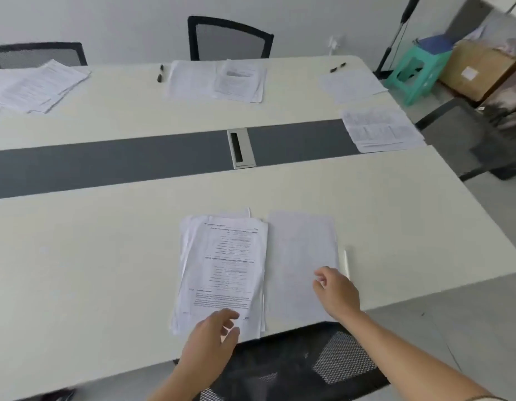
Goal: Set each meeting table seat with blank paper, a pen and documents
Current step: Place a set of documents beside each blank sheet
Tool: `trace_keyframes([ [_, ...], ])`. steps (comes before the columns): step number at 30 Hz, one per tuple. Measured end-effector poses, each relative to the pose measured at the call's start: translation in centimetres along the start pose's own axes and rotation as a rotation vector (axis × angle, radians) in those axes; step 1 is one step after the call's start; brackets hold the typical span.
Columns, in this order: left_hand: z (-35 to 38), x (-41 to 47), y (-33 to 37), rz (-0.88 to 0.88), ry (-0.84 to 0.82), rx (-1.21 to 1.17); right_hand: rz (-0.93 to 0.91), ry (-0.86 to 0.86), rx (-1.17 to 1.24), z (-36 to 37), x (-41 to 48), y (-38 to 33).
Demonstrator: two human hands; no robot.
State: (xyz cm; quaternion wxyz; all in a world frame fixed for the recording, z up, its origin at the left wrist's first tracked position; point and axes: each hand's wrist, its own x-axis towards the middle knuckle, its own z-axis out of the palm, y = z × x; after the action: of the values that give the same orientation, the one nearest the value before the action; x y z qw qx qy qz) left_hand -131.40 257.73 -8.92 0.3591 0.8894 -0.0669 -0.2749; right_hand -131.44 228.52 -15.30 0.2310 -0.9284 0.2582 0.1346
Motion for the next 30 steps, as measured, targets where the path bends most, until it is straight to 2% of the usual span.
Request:
trace_keyframes([
  [2,1.7,1.3,1.4,0.117,-0.065,0.150,0.052,0.043,-0.082,-1.1,-0.8,3.4],
  [6,5.3,3.5,4.0,0.277,-0.212,0.401,0.066,0.025,-0.242,-1.9,-0.8,7.1],
  [10,8.8,6.2,5.5,0.304,-0.297,0.671,0.086,-0.001,-0.182,-2.3,1.3,7.1],
  [13,11.2,7.9,5.8,0.255,-0.320,0.792,0.103,-0.070,-0.124,-2.7,3.5,7.9],
  [18,15.1,8.8,6.3,0.125,-0.334,0.802,0.092,-0.119,-0.085,-4.4,7.3,11.4],
  [21,17.2,9.4,8.3,0.083,-0.337,0.777,0.078,-0.126,0.038,-6.4,9.5,11.6],
  [25,19.0,10.4,10.8,0.047,-0.306,0.753,-0.076,-0.146,0.162,-7.1,11.1,7.5],
  [30,18.7,10.0,11.0,-0.010,-0.252,0.717,-0.171,-0.285,0.096,-3.6,10.7,3.1],
])
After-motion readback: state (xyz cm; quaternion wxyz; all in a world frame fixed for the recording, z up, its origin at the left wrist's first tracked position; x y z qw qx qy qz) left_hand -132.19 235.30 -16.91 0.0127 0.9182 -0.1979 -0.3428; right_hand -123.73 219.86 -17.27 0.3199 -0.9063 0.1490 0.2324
